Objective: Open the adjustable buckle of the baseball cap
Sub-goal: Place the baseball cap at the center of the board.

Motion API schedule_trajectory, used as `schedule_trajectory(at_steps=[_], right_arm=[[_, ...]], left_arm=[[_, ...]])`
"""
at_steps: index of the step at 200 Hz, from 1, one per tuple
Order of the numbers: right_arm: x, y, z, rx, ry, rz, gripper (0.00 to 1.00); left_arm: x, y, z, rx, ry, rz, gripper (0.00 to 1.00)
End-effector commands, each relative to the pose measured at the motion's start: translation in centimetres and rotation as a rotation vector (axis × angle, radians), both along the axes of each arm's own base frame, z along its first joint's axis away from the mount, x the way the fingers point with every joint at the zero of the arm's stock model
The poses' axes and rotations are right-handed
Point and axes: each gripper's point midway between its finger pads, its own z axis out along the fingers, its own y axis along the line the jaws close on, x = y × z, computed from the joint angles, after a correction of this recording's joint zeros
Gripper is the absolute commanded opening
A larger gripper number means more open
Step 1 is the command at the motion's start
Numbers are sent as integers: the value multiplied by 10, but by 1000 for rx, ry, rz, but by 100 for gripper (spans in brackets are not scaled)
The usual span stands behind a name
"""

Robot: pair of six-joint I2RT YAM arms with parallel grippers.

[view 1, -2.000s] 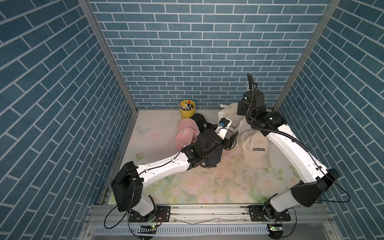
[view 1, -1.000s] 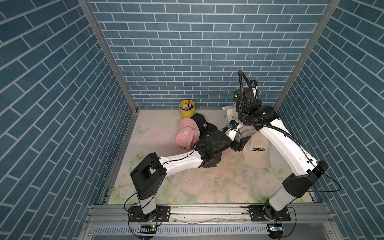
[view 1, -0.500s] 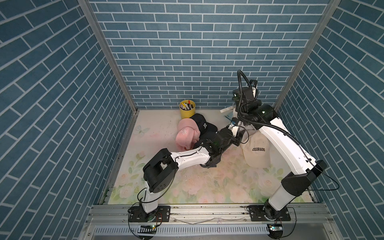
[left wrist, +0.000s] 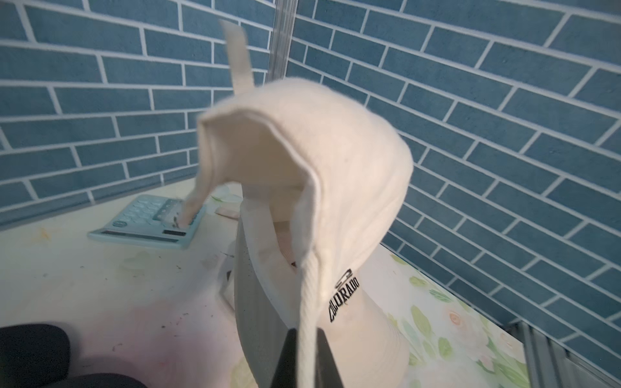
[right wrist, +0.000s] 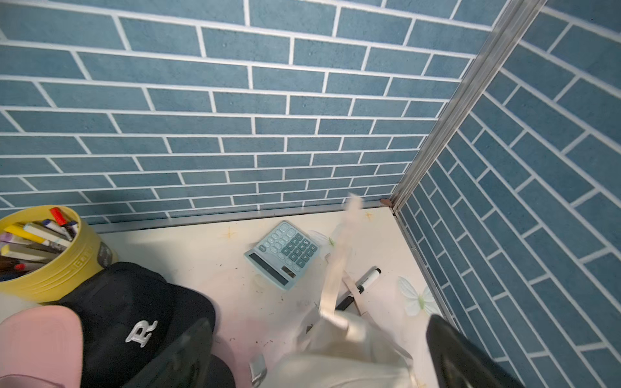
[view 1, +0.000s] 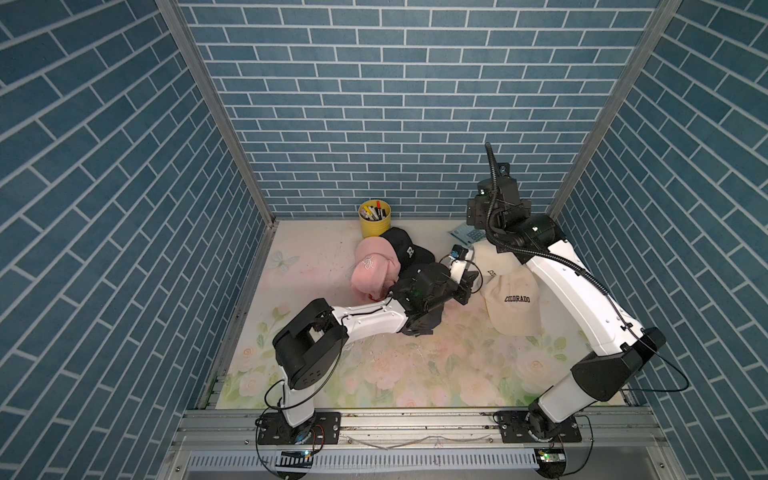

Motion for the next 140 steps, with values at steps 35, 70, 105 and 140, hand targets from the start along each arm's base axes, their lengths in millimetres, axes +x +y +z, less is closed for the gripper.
schedule_trajectory(at_steps=[35,70,105,140], right_arm=[[-17,-45,17,-39,-31,-14,99],[-28,-62,5,-17,-3,-32,99],[-40,-71,-2,-9,5,-56,99],[-49,-77,-11,-10,23,-69,99]], left_arm=[[-10,-2,-6,-191,221,-162,0],[11,13,-31,-316,426,-134,0],[11,7,-49,-359,539,-161,0],[14,-1,-66,-432,674,-197,0]])
